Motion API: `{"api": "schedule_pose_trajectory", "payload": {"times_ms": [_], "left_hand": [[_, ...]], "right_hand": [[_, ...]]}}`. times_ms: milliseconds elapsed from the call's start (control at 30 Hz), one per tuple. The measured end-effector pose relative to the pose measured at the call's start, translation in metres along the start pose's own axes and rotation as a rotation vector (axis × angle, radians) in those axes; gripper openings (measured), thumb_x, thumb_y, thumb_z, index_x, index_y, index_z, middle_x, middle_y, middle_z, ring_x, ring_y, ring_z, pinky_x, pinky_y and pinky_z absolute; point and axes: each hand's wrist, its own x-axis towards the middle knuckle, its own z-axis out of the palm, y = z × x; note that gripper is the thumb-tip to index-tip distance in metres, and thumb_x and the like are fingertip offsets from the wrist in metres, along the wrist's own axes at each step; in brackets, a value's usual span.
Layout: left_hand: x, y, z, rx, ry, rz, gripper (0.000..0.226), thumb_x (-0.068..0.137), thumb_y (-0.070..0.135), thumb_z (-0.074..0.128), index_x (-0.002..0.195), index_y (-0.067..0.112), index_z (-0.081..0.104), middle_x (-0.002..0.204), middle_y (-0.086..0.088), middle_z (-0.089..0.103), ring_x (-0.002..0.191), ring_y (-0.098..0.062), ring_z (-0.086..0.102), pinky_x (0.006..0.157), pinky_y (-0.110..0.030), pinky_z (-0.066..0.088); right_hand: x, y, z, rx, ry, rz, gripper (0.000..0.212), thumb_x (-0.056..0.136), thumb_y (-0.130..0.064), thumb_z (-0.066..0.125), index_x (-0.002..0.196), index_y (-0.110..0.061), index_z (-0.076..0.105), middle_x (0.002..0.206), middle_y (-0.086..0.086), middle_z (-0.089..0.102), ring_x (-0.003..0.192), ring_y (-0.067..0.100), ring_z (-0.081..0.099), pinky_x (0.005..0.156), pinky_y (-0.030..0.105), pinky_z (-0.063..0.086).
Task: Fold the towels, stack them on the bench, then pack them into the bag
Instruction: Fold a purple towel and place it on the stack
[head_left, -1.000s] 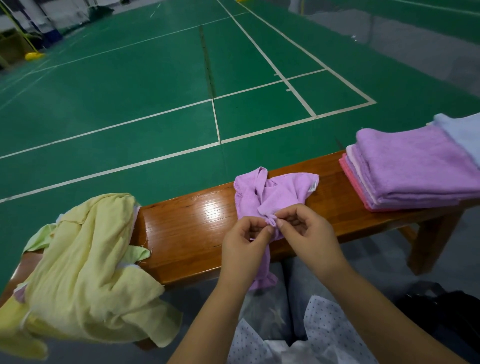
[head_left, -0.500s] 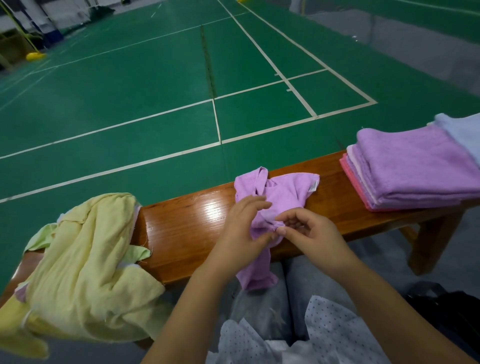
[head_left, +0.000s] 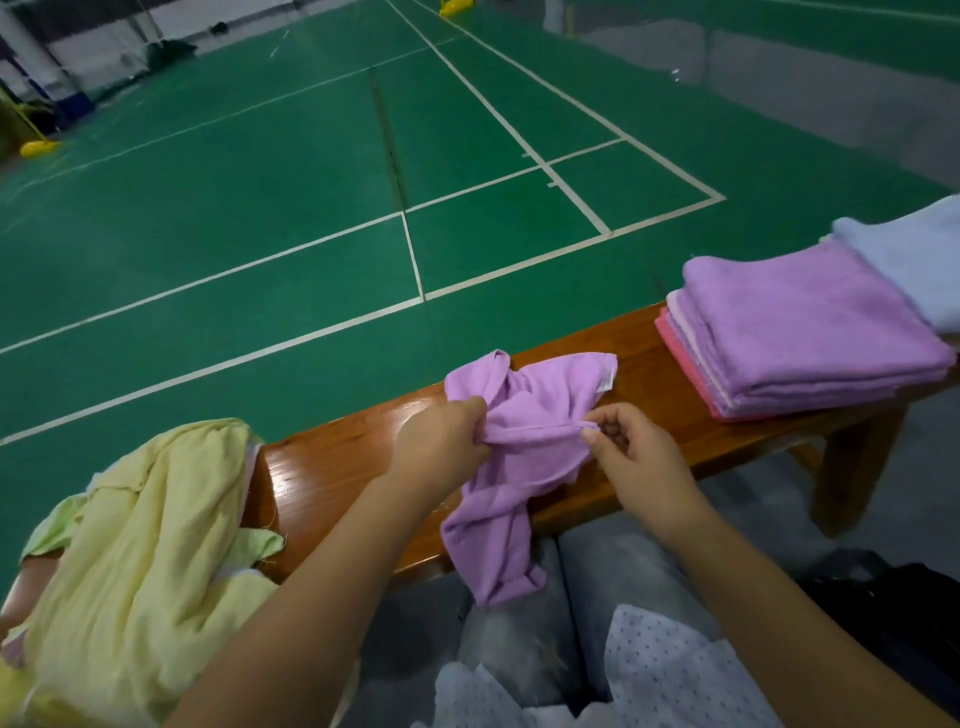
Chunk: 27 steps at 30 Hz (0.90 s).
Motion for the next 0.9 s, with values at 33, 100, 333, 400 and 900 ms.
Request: {"api": "schedule_pose_trajectory", "payload": {"times_ms": [33,100,333,400,900], "left_hand": [[0.001,-0.001,0.001,0.036,-0.013,0.005,0.024,0.086,0.025,0.059,0.077,0.02,0.037,0.08,-0.003,0.056,0.075,-0.026,0.052,0.058,-0.03,0.037],[0.003,-0.004,0.002,0.035,-0.167,0.039,0.028,0.087,0.035,0.061,0.075,0.02,0.041,0.079,-0.002,0.058,0.07,-0.021,0.048,0.057,-0.029,0.033],[0.076,-0.023,-0.016,-0.442,-0.126,-0.202,0.023,0.093,0.032,0.059,0.087,0.01,0.059,0.086,-0.006,0.067,0.068,-0.016,0.055,0.062,-0.029,0.047],[0.103,-0.024,-0.005,-0.512,-0.1,-0.33,0.01,0.094,0.02,0.056,0.091,0.01,0.058,0.098,-0.012,0.067,0.079,-0.02,0.061,0.072,-0.034,0.054],[0.097,-0.035,0.054,-0.333,-0.265,-0.423,0.021,0.092,0.03,0.055,0.082,0.011,0.054,0.081,-0.007,0.057,0.079,-0.024,0.052,0.077,-0.033,0.046]], "right_hand": [[0.002,0.003,0.001,-0.015,0.017,0.014,0.006,0.094,-0.018,0.056,0.099,-0.015,0.057,0.09,0.0,0.061,0.08,0.014,0.055,0.068,0.023,0.042],[0.008,0.01,0.002,-0.046,0.046,0.041,0.005,0.094,-0.018,0.055,0.099,-0.016,0.056,0.094,0.003,0.062,0.086,0.019,0.058,0.072,0.029,0.045],[0.024,0.026,0.002,-0.048,0.054,0.127,0.001,0.094,-0.019,0.055,0.095,-0.019,0.054,0.1,0.005,0.063,0.094,0.024,0.062,0.083,0.049,0.054],[0.028,0.026,0.002,-0.071,0.05,0.12,0.003,0.094,-0.018,0.055,0.096,-0.017,0.054,0.1,0.005,0.063,0.094,0.023,0.061,0.084,0.046,0.053],[0.032,0.048,0.002,0.013,-0.008,0.23,0.014,0.094,-0.019,0.056,0.086,-0.03,0.052,0.098,0.003,0.065,0.09,0.021,0.063,0.075,0.043,0.058]]}}
